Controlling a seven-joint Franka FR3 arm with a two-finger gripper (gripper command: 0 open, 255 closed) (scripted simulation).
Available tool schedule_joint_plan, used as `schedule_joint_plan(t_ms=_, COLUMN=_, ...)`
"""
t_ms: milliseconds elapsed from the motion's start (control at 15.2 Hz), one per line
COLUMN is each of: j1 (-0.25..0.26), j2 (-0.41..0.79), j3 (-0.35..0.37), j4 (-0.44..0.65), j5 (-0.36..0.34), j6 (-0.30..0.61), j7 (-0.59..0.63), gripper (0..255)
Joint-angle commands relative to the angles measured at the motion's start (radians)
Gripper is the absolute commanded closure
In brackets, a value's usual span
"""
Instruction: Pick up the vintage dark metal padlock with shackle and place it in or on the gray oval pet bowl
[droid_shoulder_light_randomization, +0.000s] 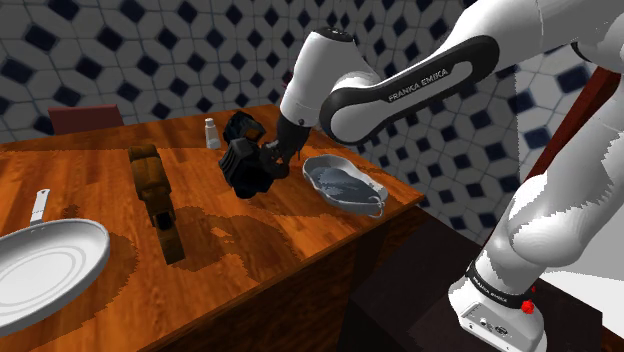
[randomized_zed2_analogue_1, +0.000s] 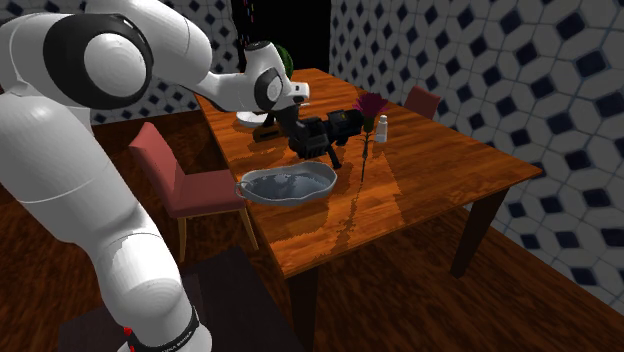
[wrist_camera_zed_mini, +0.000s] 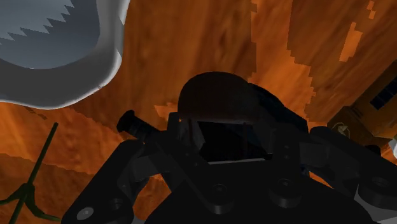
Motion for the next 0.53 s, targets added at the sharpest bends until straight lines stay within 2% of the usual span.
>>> schedule_joint_plan(t_ms=0, j1=0.001, j2=-0.013, j3=-0.005, j4=0.018, j5=0.014, j6=-0.027, j7=-0.014, gripper=255)
schedule_joint_plan(t_ms=462, j1=0.007, j2=-0.047, j3=-0.014, j4=0.081, j5=0.044, j6=-0.120, j7=-0.043, gripper=255)
